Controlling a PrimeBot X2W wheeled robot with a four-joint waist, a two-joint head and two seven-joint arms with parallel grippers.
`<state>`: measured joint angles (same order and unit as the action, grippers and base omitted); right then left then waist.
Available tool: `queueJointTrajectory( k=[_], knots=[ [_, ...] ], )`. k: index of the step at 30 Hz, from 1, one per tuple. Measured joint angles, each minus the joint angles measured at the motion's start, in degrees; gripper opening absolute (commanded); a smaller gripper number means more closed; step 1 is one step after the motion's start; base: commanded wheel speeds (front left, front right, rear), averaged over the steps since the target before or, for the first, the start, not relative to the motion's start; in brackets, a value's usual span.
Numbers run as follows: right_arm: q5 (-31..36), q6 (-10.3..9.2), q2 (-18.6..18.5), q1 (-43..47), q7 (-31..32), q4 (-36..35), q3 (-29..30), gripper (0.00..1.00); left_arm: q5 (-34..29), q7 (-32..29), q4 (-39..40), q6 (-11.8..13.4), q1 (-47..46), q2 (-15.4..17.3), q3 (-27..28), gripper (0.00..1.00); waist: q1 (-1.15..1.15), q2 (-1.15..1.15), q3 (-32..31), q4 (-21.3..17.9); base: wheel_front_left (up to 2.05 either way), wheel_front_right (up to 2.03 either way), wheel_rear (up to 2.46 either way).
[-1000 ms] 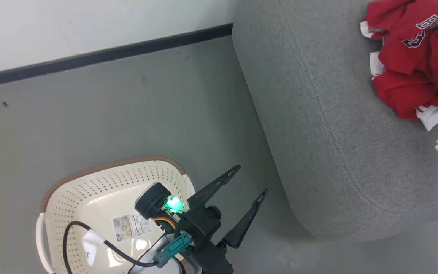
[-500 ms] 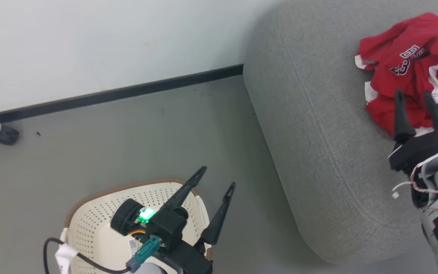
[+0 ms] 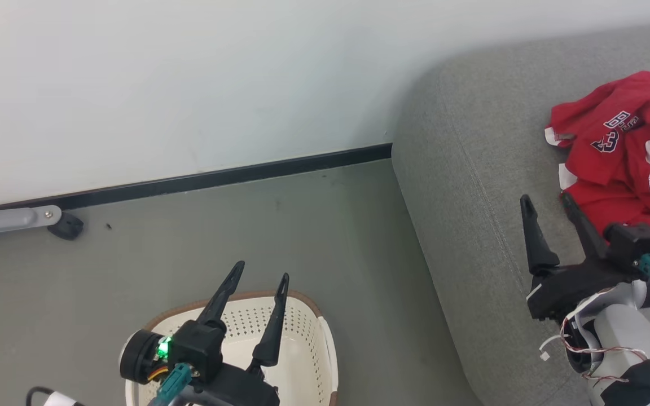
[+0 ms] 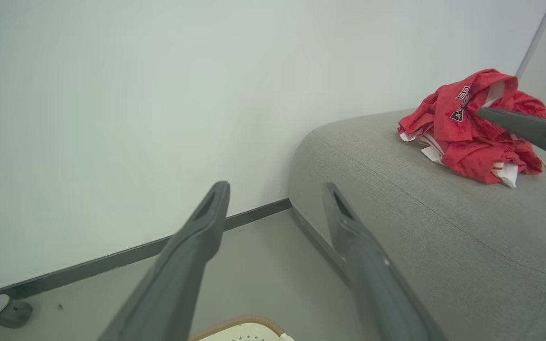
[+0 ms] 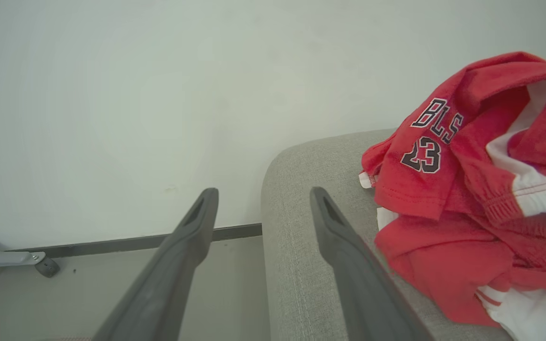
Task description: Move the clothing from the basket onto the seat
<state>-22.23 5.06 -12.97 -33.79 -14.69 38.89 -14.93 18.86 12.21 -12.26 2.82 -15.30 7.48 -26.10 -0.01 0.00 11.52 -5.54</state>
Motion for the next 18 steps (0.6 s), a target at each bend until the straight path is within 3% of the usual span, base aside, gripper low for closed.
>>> queueJointTrajectory(
  k=[18],
  knots=[
    [1.7,-0.58,2.5,11.9,0.0,-8.1,-1.5,1.0,2.8,0.6,-3.5,2.7,6.1,1.0,6.1,1.0,0.0,0.0,-5.3,2.7,0.0,0.0,0.0]
  ],
)
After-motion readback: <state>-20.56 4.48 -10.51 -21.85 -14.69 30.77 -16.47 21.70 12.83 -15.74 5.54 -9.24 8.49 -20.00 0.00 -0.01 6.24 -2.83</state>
